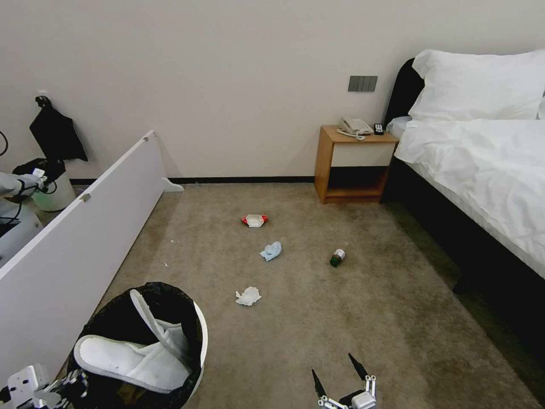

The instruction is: Pick up the trash bin, then pick up the garbage from the floor and place it into the trash bin.

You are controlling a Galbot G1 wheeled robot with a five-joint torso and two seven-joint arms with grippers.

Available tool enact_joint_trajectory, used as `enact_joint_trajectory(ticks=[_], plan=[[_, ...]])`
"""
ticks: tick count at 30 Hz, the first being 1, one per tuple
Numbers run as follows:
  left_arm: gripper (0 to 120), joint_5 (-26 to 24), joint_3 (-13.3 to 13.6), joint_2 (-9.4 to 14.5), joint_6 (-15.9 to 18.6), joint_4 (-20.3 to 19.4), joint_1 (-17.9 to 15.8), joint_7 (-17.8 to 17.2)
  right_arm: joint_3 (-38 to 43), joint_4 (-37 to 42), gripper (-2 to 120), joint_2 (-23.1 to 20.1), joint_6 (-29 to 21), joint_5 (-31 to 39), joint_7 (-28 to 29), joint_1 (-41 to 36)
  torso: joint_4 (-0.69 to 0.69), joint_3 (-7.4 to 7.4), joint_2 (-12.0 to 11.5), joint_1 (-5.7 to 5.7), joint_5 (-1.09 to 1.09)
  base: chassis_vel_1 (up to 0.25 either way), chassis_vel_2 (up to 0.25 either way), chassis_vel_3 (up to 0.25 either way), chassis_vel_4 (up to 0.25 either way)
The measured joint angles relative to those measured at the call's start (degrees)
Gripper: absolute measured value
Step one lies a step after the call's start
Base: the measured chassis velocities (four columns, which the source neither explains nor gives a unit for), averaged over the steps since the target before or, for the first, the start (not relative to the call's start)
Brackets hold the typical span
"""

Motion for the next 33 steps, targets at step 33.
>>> enact_joint_trajectory(ticks=[33], plan=[[2,0.2,0.8,-0.4,0.0,0.0,-0.2,0.1,0.6,0.3,100,-0.1,0.4,0.0,-0.3,-0.2,0.00,0.00,0.0,0.00,0.00,-0.003,0.001,0.004,-0.002]])
